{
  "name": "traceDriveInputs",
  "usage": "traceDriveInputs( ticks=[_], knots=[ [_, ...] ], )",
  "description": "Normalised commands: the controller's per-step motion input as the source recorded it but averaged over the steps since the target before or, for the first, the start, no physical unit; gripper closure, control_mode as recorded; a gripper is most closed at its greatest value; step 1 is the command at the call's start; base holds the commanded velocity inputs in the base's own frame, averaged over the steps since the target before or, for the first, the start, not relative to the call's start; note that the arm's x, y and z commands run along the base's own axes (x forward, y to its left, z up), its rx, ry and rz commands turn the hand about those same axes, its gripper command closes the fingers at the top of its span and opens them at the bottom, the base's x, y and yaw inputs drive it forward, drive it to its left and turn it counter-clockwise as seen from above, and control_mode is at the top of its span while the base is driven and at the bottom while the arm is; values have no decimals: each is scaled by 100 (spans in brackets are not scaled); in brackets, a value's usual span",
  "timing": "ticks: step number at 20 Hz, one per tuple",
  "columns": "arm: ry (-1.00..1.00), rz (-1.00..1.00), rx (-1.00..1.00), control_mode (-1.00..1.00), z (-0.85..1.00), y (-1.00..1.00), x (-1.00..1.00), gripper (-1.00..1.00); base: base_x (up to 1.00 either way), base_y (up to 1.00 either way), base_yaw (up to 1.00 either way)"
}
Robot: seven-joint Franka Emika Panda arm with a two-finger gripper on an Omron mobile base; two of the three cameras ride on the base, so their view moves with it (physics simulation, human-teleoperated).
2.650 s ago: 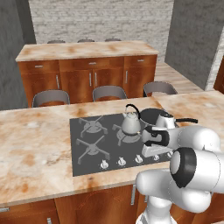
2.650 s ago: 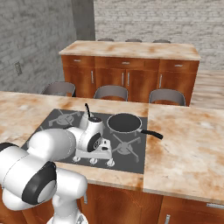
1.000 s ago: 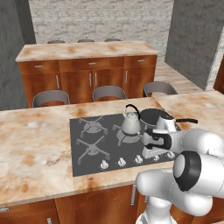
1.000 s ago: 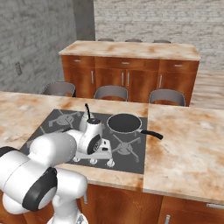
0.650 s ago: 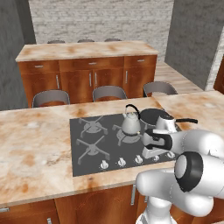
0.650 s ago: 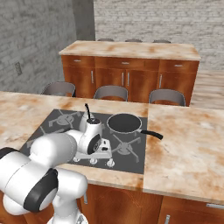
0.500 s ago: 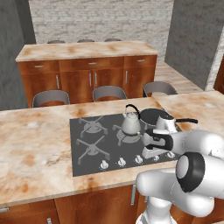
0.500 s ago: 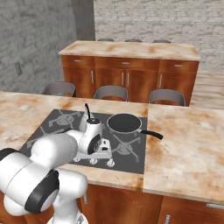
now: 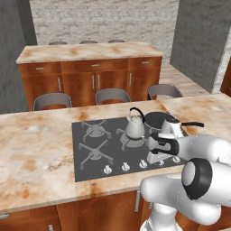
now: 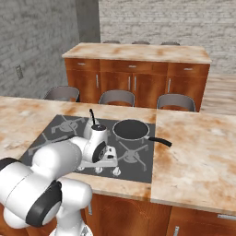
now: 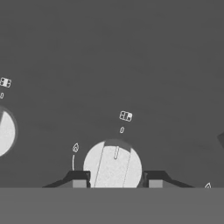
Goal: Pick the pan from the cabinet and place it on the stove. Then turn on the stove burner for the pan.
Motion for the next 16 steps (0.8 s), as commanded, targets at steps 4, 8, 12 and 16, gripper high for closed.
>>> traceDriveInputs(
  ticks=[4,8,12,16],
  knots=[
    [-2,7,-2,-100,0,3,-9,100,0,0,0],
    [-11,1,-7,-100,0,27,-23,100,0,0,0],
    [-14,0,-10,-100,1,27,-39,100,0,0,0],
    [-2,0,-4,-100,0,12,-21,100,0,0,0]
  ],
)
